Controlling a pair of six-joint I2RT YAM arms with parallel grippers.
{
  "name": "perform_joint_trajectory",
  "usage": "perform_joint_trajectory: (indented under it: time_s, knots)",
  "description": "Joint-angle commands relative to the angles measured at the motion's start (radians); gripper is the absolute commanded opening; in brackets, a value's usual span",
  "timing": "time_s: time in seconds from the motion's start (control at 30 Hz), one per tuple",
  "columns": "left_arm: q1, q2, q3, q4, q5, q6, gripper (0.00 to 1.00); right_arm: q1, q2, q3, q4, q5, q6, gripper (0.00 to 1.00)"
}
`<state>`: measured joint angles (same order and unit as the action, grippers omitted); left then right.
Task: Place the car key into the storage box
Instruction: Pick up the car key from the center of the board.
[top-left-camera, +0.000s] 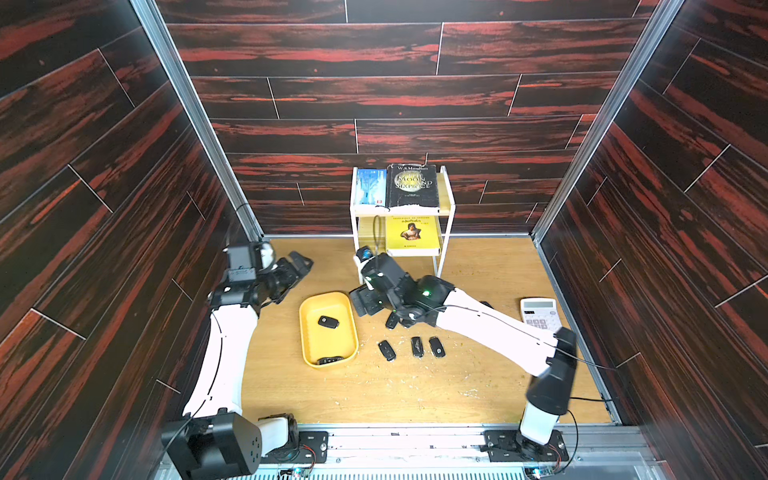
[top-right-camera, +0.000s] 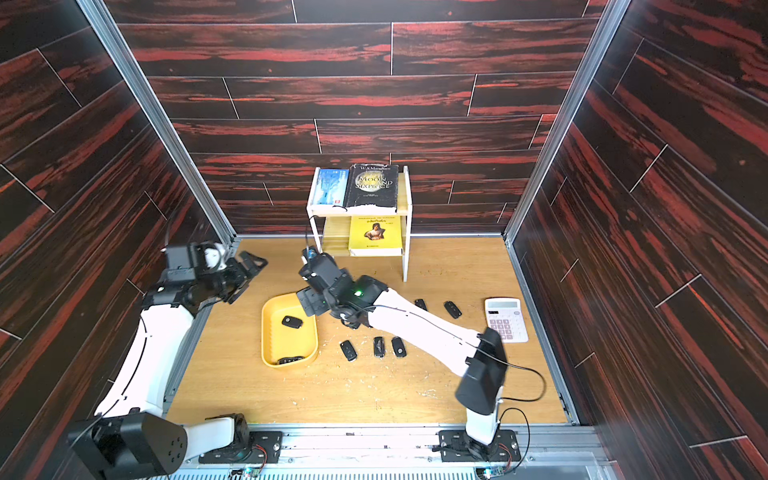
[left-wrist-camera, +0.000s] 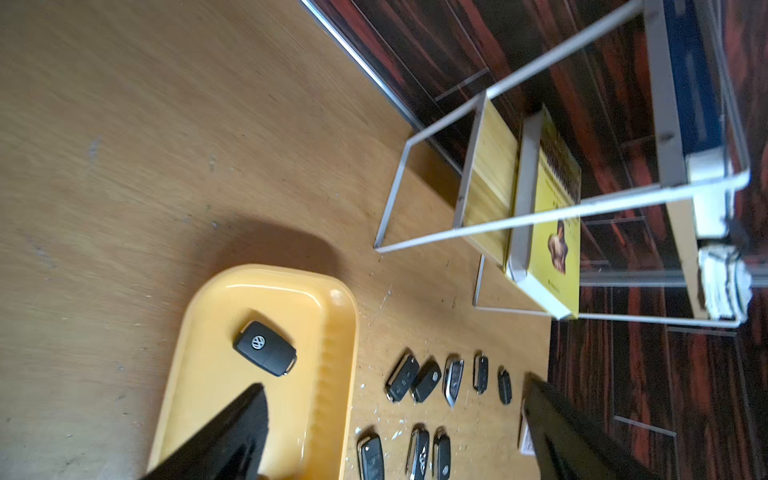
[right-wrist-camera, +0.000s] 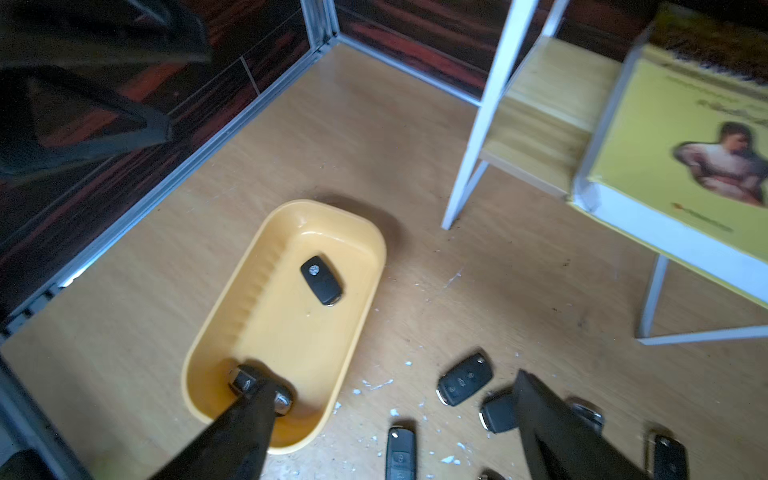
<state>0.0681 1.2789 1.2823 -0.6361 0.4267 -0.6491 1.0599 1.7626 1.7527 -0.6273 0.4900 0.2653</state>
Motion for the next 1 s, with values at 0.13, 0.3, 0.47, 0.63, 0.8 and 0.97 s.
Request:
perform_joint_trajectory:
  time_s: [0.13, 0.3, 0.47, 0.63, 0.8, 0.97]
  knots:
    - [-0.291, 0.124, 0.091, -0.114, -0.128, 0.074, 1.0, -0.072, -0.226, -0.283, -0.054, 0.197, 0.072, 0.99]
    - [-0.436, 0.277, 0.182, -0.229, -0.21, 0.119, 1.0, -0.149, -0.375, -0.374, -0.076, 0.238, 0.108, 0.99]
    - [-0.534, 0.449, 0.323, -0.376, -0.263, 0.167, 0.99, -0.259, -0.428, -0.372, -0.15, 0.239, 0.129, 0.99]
    - [-0.631, 0.66, 0.54, -0.536, -0.337, 0.25, 0.99, -0.324, -0.468, -0.444, -0.116, 0.173, 0.126, 0.98]
    - [-0.636, 0.813, 0.675, -0.628, -0.367, 0.312, 0.96, -0.368, -0.5, -0.483, -0.101, 0.131, 0.14, 0.99]
    - [-0.636, 0.896, 0.696, -0.65, -0.365, 0.346, 0.94, -0.44, -0.539, -0.509, -0.097, 0.089, 0.119, 0.98]
